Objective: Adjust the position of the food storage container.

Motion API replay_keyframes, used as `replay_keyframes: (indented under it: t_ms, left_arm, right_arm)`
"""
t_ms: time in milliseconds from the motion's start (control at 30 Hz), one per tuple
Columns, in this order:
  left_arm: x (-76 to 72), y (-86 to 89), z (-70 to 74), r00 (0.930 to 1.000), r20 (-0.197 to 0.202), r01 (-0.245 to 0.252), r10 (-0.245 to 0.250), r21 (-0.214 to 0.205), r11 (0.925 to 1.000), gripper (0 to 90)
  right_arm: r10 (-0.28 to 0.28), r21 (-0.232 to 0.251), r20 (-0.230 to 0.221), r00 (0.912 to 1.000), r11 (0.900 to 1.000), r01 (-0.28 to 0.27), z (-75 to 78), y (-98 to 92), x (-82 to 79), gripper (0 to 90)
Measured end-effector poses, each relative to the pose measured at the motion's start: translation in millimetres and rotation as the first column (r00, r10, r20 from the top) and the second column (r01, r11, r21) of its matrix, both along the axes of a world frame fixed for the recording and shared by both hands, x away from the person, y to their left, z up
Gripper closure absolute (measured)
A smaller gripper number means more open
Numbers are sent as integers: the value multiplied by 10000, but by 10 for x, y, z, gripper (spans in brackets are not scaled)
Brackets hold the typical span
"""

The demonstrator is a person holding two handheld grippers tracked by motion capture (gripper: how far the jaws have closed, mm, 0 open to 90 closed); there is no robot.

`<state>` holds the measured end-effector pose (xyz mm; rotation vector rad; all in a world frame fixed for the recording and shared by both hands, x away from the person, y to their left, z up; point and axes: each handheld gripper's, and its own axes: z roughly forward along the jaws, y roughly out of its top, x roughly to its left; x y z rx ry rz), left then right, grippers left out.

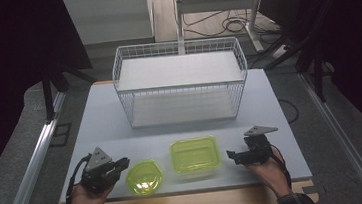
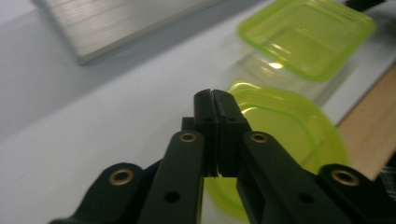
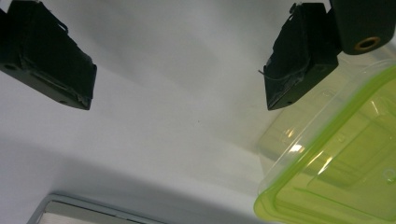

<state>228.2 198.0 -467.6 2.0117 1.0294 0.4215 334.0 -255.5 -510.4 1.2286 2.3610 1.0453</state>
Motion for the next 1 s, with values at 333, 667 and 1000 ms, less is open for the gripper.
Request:
replay_keyframes:
  t_ms: [333,667,1000]
  left_arm:
    - [-95,-425,-23,9888,-53,1494,-1493,227,9885,900]
    - [-238,-645,-117,9783,-318,2055,-2047,242,9784,900]
    - [-268,-761,-219,9709,-832,2285,-2247,388,9728,900]
  right_arm:
    - [-14,-146,89,10000,9999,15,-2,-5,-2,95]
    - [-41,-333,71,10000,9994,43,-17,-7,0,95]
    - [-121,-456,38,9999,9989,122,-32,-6,5,95]
